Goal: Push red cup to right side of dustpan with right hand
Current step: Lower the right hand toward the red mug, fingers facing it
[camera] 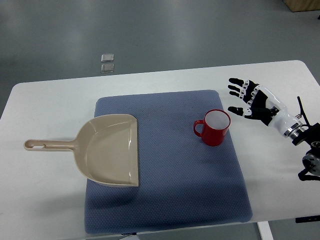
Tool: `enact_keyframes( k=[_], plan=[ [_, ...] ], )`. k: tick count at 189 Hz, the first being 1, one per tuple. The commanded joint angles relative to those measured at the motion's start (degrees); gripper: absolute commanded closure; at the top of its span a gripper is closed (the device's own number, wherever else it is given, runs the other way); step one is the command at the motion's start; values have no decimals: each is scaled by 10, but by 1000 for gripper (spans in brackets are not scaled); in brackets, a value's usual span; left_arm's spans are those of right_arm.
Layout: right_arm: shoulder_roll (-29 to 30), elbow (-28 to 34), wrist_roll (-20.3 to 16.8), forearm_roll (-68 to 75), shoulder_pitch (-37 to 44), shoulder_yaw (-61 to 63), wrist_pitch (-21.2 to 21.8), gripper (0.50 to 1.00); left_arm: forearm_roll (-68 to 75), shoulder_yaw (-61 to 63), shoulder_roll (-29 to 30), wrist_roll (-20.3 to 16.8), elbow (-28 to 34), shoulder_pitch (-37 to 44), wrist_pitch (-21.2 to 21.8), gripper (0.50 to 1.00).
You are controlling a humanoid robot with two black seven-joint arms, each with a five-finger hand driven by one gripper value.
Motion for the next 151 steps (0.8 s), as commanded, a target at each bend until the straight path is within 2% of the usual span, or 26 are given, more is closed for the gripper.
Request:
enact_keyframes(
  k=[1, 130, 151],
  plan=[
    [-1, 0, 5, -14, -3, 0, 1, 572, 0, 0, 0, 0, 0, 0, 0, 500],
    [28, 10, 5, -100, -27, 2, 0, 572, 0, 0, 0, 0, 0, 0, 0, 500],
    [28, 10, 5, -112, -26, 4, -13, 572, 0, 0, 0, 0, 0, 0, 0, 500]
  ],
)
